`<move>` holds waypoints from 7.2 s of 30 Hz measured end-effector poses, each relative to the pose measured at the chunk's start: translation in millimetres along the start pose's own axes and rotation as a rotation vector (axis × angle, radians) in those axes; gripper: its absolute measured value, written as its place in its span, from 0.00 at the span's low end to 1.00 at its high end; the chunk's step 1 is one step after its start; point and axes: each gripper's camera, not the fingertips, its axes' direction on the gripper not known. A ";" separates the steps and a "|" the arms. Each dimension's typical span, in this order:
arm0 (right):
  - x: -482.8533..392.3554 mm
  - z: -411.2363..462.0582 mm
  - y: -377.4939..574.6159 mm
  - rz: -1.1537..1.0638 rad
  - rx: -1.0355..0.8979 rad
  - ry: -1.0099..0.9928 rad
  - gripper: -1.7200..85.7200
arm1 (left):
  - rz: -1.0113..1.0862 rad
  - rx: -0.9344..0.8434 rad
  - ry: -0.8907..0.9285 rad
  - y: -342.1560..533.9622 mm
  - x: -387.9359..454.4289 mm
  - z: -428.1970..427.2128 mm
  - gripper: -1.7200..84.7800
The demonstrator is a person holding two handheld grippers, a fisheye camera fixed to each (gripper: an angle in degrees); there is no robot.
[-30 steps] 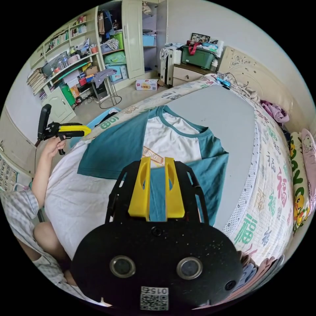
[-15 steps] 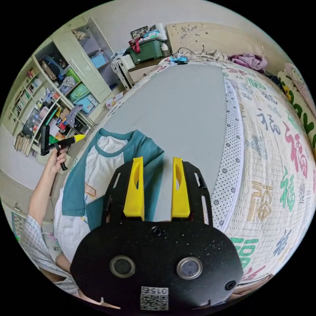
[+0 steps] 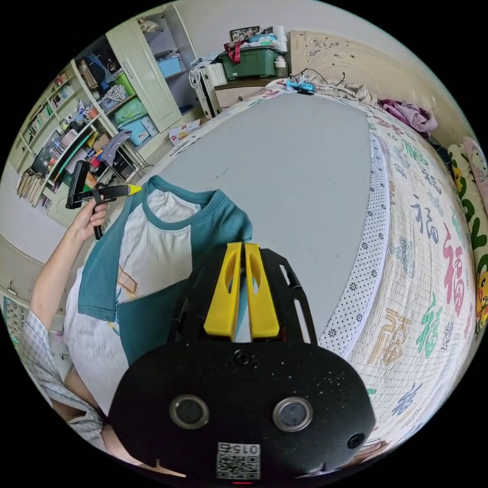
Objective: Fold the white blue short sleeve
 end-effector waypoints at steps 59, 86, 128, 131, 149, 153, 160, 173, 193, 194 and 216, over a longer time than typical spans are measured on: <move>-294.9 -524.9 350.7 0.427 0.312 -0.306 0.09 | 0.034 -0.023 0.104 471.5 115.7 -272.5 0.08; -105.7 -389.0 165.6 0.548 0.131 -0.285 0.01 | -0.367 0.201 0.083 340.7 39.1 -223.5 0.01; -388.6 -120.8 753.8 -0.337 -0.098 0.075 0.09 | 0.070 -0.098 -0.265 542.8 376.1 -194.1 0.13; -372.2 -91.4 773.3 -0.350 -0.132 0.084 0.09 | 0.036 -0.069 -0.330 541.1 375.3 -191.5 0.09; -232.5 -7.4 917.0 -0.361 -0.147 0.109 0.07 | 0.058 -0.104 -0.158 540.7 348.8 -213.8 0.02; -172.2 18.1 947.4 -0.252 -0.175 -0.040 0.07 | 0.035 -0.141 -0.151 536.5 332.2 -213.0 0.02; -124.2 -10.3 1012.7 -0.174 0.032 -0.044 0.04 | -0.041 -0.070 -0.220 552.2 299.9 -249.8 0.03; -314.7 129.7 1024.0 -0.880 -0.069 -0.015 0.12 | -0.126 0.145 -0.256 446.9 214.6 -313.6 0.09; -264.8 317.1 1135.3 -0.851 -0.201 0.108 0.01 | -0.338 -0.027 -0.274 279.9 80.7 -192.1 0.08; -264.8 312.5 1137.5 -0.849 -0.193 0.021 0.01 | -0.333 -0.027 -0.285 278.1 80.6 -191.9 0.07; -306.6 301.3 1098.2 -0.800 -0.153 0.199 0.01 | -0.367 0.053 -0.193 277.1 71.7 -164.4 0.02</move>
